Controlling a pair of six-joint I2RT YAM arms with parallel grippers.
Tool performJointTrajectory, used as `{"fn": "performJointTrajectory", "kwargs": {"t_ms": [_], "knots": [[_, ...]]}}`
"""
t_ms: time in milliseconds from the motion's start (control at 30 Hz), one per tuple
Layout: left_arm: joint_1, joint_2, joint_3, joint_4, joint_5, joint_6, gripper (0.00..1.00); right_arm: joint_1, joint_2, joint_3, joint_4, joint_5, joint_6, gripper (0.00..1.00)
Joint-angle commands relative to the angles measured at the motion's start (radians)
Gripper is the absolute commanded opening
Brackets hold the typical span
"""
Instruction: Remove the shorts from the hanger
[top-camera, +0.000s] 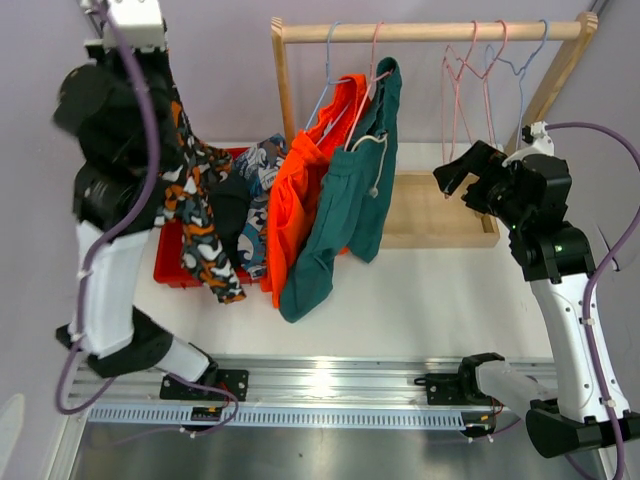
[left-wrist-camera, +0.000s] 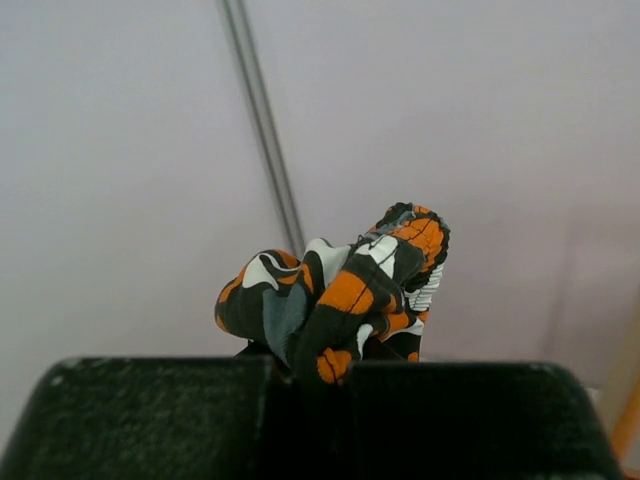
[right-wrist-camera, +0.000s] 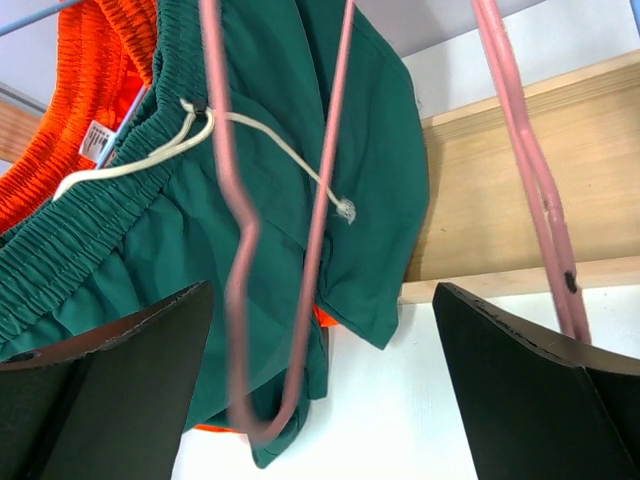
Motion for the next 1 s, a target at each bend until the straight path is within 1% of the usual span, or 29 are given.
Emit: {"fn": "performJointTrajectory", "kwargs": {"t_ms": [0,33,67,100,133,200,233,267,333,367,400,433,467,500,533,567,667,700,733,767,800,833,867,933,967], "knots": [[0.237,0.128,0.110,-0.140,0.202,-0.209,0.00,-0.009,-0.020,-0.007,0.020,-0.033,-0.025,0.99],[0.296,0.159,0.130,-0.168,0.320,-0.325,0.00,-0.010,-0.022,-0.003,0.008,-0.040,-0.030,0.99],[0.356,0.224,0.164,-0.190,0.373,-0.378,0.00,-0.013,-0.034,0.001,0.001,-0.045,-0.048,0.99],[0.457,0.257,0.173,-0.213,0.416,-0.419,0.00,-0.015,-0.043,0.000,0.000,-0.053,-0.058,0.99],[0.496,0.287,0.176,-0.221,0.475,-0.488,0.00,-0.017,-0.054,0.001,-0.003,-0.071,-0.068,1.00],[0.560,0.373,0.193,-0.248,0.519,-0.545,0.00,-0.020,-0.086,0.016,-0.014,-0.080,-0.104,0.99],[0.607,0.399,0.201,-0.265,0.542,-0.608,0.00,-0.021,-0.099,0.023,-0.011,-0.089,-0.114,0.99],[0.622,0.419,0.206,-0.274,0.586,-0.622,0.00,-0.021,-0.112,0.026,-0.005,-0.118,-0.127,0.99],[0.631,0.467,0.201,-0.311,0.602,-0.645,0.00,-0.024,-0.144,0.044,0.038,-0.166,-0.130,0.99],[0.631,0.473,0.186,-0.322,0.621,-0.660,0.00,-0.023,-0.152,0.052,0.059,-0.228,-0.130,0.99],[0.631,0.469,0.066,-0.314,0.635,-0.688,0.00,-0.021,-0.155,0.061,0.105,-0.259,-0.115,0.99],[0.631,0.423,0.007,-0.296,0.652,-0.699,0.16,-0.021,-0.151,0.084,0.130,-0.295,-0.104,0.99],[0.631,0.388,-0.073,-0.267,0.704,-0.705,0.36,-0.021,-0.143,0.098,0.153,-0.359,-0.093,0.99],[0.629,0.350,-0.309,-0.186,0.721,-0.719,0.74,-0.020,-0.129,0.111,0.194,-0.385,-0.069,0.99],[0.628,0.269,-0.386,-0.144,0.732,-0.730,0.88,-0.018,-0.094,0.145,0.214,-0.408,-0.058,0.99],[0.628,0.233,-0.455,-0.083,0.755,-0.739,0.99,-0.015,-0.073,0.165,0.227,-0.424,-0.047,0.99],[0.613,0.109,-0.751,-0.037,0.773,-0.777,0.99,0.023,0.038,0.257,0.256,-0.438,-0.036,1.00],[0.600,0.073,-0.838,-0.026,0.778,-0.789,0.99,0.067,0.067,0.283,0.256,-0.410,-0.053,0.99],[0.584,-0.003,-0.874,-0.014,0.775,-0.788,0.99,0.092,0.129,0.340,0.253,-0.387,-0.065,0.99],[0.527,-0.039,-0.943,-0.002,0.731,-0.773,0.99,0.118,0.162,0.371,0.236,-0.366,-0.081,0.99],[0.493,-0.072,-0.966,-0.004,0.709,-0.765,0.99,0.141,0.196,0.403,0.227,-0.317,-0.094,0.99],[0.464,-0.127,-1.009,-0.012,0.697,-0.756,0.99,0.184,0.263,0.462,0.213,-0.292,-0.111,0.99],[0.409,-0.152,-1.017,-0.042,0.688,-0.748,0.99,0.197,0.294,0.490,0.196,-0.272,-0.116,0.99],[0.375,-0.201,-1.055,-0.066,0.689,-0.745,0.99,0.218,0.349,0.527,0.193,-0.220,-0.114,0.99],[0.366,-0.252,-1.086,-0.084,0.694,-0.751,0.99,0.230,0.390,0.547,0.199,-0.206,-0.113,0.99]]}}
